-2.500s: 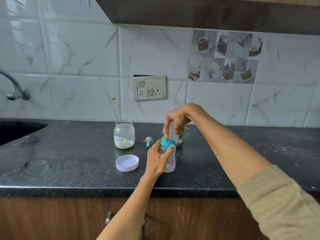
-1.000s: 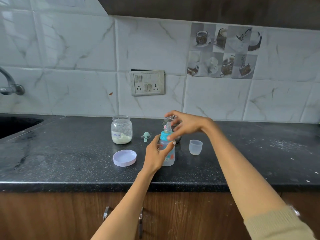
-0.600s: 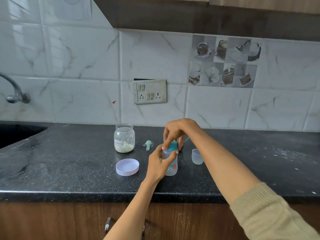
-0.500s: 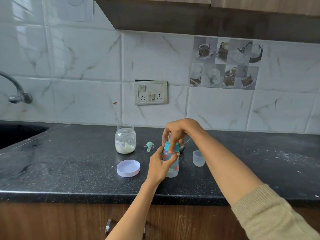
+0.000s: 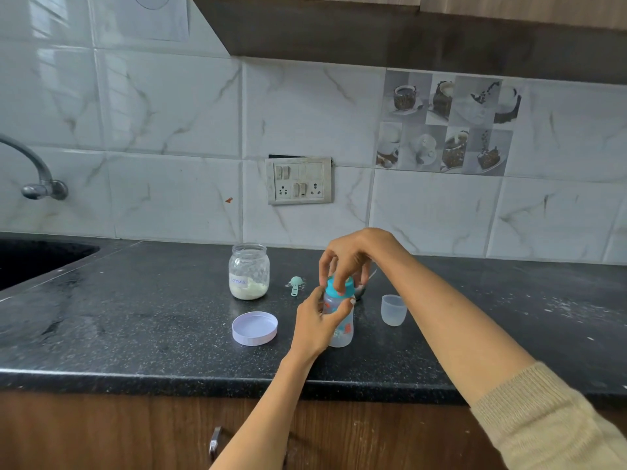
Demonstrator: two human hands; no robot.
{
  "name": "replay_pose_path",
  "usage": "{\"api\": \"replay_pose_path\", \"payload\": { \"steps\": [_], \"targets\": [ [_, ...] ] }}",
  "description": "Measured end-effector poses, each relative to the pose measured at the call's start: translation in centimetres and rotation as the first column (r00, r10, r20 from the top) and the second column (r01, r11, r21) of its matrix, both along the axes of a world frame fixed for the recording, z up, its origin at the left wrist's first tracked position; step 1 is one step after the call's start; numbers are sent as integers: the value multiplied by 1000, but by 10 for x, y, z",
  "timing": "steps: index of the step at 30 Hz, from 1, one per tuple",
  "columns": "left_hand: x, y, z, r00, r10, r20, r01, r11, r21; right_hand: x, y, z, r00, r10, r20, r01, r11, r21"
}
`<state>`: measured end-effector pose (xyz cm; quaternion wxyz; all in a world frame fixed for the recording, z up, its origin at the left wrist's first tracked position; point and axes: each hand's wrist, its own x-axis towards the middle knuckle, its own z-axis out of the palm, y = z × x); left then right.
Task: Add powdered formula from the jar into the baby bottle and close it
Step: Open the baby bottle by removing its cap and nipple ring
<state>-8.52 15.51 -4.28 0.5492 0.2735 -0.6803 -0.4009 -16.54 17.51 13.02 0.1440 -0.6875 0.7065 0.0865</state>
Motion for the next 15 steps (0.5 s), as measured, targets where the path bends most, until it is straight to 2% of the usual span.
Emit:
{"api": "replay_pose_path", "payload": {
  "steps": [4, 7, 15],
  "targets": [
    [0, 2, 2, 1000, 7, 9, -7, 1000, 1, 2, 5, -1, 999, -7, 32, 8, 1000, -20],
    [0, 1, 1, 1000, 20, 12, -20, 1000, 3, -1, 3, -6, 999, -29, -28, 27, 997, -66],
    [0, 1, 1, 1000, 5, 4, -5, 1000, 14, -13, 4, 2, 983, 122, 136, -110, 990, -88]
  ]
}}
